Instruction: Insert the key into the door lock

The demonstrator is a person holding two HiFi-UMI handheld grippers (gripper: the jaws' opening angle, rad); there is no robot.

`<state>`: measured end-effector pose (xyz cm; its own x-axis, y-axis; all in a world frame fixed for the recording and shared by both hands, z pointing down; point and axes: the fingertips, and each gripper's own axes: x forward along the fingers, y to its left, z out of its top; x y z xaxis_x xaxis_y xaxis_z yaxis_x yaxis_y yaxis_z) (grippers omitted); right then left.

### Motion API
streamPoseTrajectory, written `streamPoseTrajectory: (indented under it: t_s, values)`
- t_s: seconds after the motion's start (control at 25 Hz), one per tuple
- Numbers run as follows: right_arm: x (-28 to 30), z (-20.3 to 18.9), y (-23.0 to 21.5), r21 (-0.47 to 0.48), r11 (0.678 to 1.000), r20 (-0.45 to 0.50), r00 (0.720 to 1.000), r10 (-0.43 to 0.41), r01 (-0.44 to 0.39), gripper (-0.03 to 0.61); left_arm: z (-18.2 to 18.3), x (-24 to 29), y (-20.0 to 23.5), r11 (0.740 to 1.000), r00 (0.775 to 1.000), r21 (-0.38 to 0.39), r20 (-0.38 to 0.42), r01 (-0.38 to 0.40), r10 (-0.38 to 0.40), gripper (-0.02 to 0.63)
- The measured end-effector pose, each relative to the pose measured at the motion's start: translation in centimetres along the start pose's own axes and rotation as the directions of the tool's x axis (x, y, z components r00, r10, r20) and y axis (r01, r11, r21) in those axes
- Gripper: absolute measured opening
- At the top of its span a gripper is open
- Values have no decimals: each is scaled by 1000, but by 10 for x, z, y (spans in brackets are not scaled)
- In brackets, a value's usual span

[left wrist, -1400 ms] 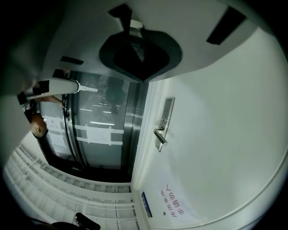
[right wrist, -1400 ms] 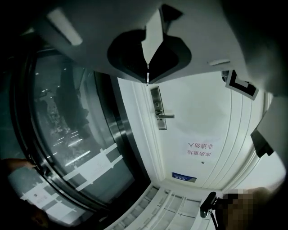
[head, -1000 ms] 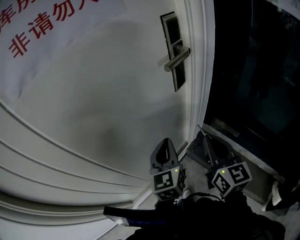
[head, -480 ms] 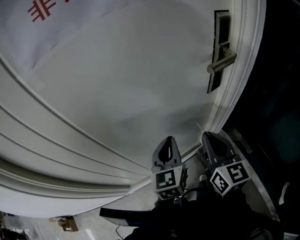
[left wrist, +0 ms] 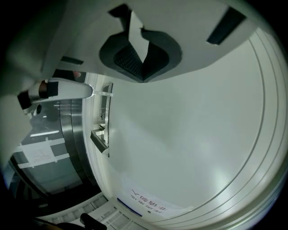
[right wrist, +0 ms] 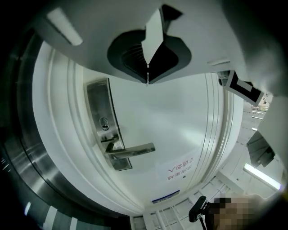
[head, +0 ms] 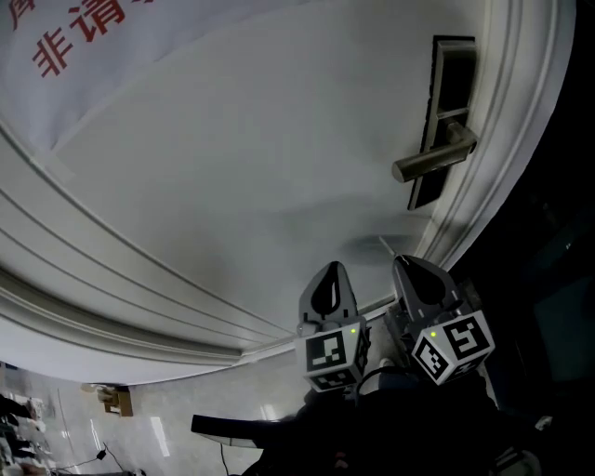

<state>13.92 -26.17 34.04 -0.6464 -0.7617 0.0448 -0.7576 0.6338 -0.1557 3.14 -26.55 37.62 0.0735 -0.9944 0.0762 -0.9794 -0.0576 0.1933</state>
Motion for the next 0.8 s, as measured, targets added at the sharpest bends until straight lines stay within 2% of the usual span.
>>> streamPoseTrajectory:
  t_s: [0.08, 0.32, 0.48, 0.68, 0.8]
  values:
    - [-1, 4, -13, -15, 1000, -5, 1000, 20, -20, 12, 1, 6, -11, 1000, 1000, 1, 8, -15, 15, 2]
    - [-7, 22, -49, -150, 987, -12, 998, 61, -62, 12, 5, 20, -42, 999, 999, 33, 24, -42, 41, 2]
    - [-12, 35, -70, -242, 968, -5, 998, 64, -63, 12, 16, 27, -59, 997, 995, 34, 83, -66, 63, 2]
    - [-11, 58, -89, -404, 914, 18, 999, 43, -32, 12, 30, 36, -78, 997, 992, 48, 111, -58, 52, 2]
    - [-9, 72, -95, -513, 858, 29, 1000, 4, 11, 12, 39, 40, -79, 997, 990, 41, 126, -63, 57, 2]
